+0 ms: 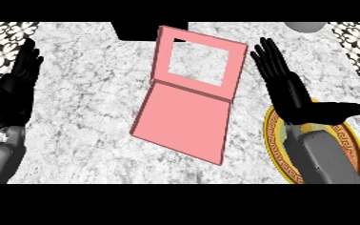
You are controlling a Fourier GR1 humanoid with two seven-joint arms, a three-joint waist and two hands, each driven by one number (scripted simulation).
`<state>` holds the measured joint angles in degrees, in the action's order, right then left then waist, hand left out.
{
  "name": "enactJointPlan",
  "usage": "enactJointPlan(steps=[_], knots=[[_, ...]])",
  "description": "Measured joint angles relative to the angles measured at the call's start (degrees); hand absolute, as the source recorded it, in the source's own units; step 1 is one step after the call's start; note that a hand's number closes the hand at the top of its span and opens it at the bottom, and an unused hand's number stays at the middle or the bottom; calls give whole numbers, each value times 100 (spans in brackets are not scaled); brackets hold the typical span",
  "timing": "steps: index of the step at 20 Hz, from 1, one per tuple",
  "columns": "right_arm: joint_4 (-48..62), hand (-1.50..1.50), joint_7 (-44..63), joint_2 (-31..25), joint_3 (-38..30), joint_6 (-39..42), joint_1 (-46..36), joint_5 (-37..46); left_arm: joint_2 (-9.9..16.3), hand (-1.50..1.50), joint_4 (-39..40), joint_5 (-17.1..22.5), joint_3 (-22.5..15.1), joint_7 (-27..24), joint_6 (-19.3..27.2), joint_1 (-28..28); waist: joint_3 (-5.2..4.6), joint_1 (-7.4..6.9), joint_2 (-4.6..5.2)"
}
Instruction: Pick the squash from the plate and place it in the cardboard box
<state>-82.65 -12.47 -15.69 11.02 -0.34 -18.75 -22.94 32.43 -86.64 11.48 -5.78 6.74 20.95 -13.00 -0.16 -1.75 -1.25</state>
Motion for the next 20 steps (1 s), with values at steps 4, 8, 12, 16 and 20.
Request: enactJointPlan(steps=[4,8,12,16,20], knots=[[-346,-150,282,-778,-616,-329,192,180,51,0,-57,-48,-104,-290,-287,84,-6,344,13],[-178,-150,573,-2048,-1332,-625,654,758,159,0,-231,-102,-349,-483,-654,148,-34,860,-12],[-185,-150,507,-2971,-1974,-666,1557,1098,123,0,-384,-79,-614,-723,-1023,263,-12,889,7],[-299,-150,-155,-3558,-2459,-437,2583,1435,62,0,-431,-107,-793,-950,-1278,335,4,741,41],[-730,-150,-451,-3975,-2815,-242,3460,1783,10,0,-401,-163,-854,-1137,-1444,349,3,588,64]])
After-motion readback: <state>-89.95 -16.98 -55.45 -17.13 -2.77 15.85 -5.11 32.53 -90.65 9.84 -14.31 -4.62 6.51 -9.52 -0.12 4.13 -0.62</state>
